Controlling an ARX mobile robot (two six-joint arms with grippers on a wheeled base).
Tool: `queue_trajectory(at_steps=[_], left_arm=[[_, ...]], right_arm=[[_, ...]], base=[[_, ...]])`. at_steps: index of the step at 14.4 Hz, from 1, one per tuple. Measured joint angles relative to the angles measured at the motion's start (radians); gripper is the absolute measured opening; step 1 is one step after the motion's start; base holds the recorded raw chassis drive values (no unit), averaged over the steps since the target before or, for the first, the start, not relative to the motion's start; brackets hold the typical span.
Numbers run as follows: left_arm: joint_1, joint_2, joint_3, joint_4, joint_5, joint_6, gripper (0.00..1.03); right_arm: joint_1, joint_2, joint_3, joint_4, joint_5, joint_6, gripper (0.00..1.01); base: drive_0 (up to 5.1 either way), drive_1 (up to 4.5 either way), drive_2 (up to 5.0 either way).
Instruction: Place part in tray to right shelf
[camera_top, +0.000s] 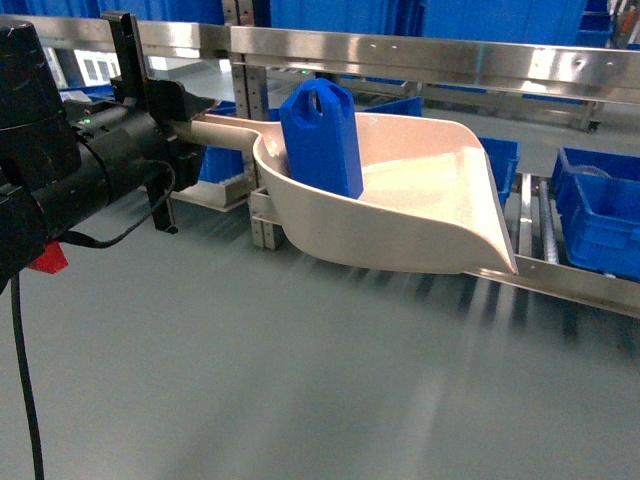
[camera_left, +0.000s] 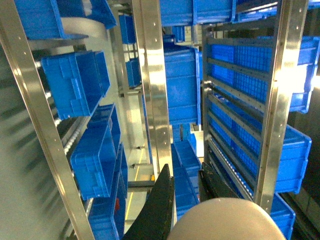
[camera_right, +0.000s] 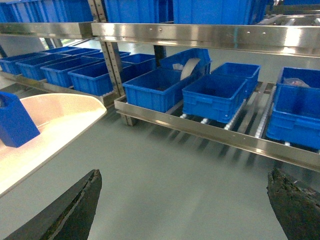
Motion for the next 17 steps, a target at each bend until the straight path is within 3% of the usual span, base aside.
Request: queue_trajectory(at_steps=[17], left_arm=[[-0.002,0.000,0.000,0.002,0.003,0.000,0.12]], right_arm=[[0.000,0.000,0.000,0.000,0.000,0.000,0.98]], base=[[-1.6,-1.57,-1.6]])
